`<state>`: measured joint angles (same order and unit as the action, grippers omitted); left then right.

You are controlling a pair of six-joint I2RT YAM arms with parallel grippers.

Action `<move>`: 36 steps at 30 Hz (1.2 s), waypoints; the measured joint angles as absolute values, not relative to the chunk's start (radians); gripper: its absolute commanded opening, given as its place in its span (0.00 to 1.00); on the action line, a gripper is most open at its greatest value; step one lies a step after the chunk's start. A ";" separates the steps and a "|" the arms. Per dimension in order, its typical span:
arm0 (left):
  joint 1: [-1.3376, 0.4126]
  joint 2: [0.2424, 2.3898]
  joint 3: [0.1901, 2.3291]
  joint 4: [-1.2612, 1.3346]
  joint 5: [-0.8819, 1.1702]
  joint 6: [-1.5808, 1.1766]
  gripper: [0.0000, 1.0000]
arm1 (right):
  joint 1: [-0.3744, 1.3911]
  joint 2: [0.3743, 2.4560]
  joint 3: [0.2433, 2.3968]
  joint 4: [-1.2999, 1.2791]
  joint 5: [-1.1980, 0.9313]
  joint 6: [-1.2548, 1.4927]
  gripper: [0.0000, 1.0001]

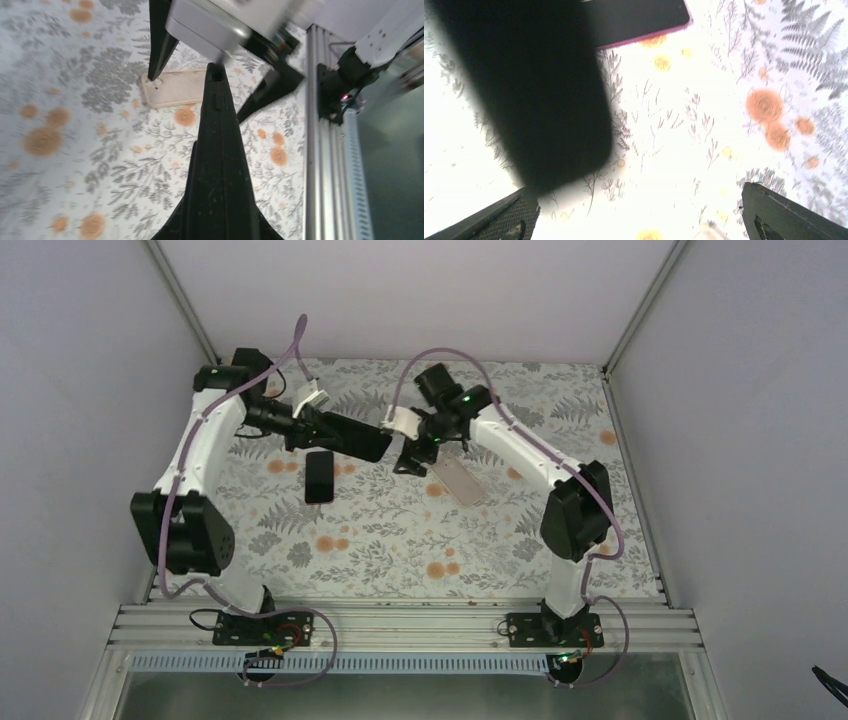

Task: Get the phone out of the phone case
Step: Pick up the phone at the center of the board, then remove the phone case from the phone.

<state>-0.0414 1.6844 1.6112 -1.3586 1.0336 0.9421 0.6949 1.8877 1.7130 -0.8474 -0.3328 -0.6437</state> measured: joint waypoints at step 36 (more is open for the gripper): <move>-0.212 1.452 1.549 -1.361 0.677 1.046 0.02 | 0.615 2.075 1.993 -1.142 -0.619 -0.778 0.98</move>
<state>-0.2115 1.4517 1.5490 -1.3613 0.6765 1.0462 0.6147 2.0750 1.9934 -1.1419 -0.6189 -0.7780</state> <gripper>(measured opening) 0.123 0.986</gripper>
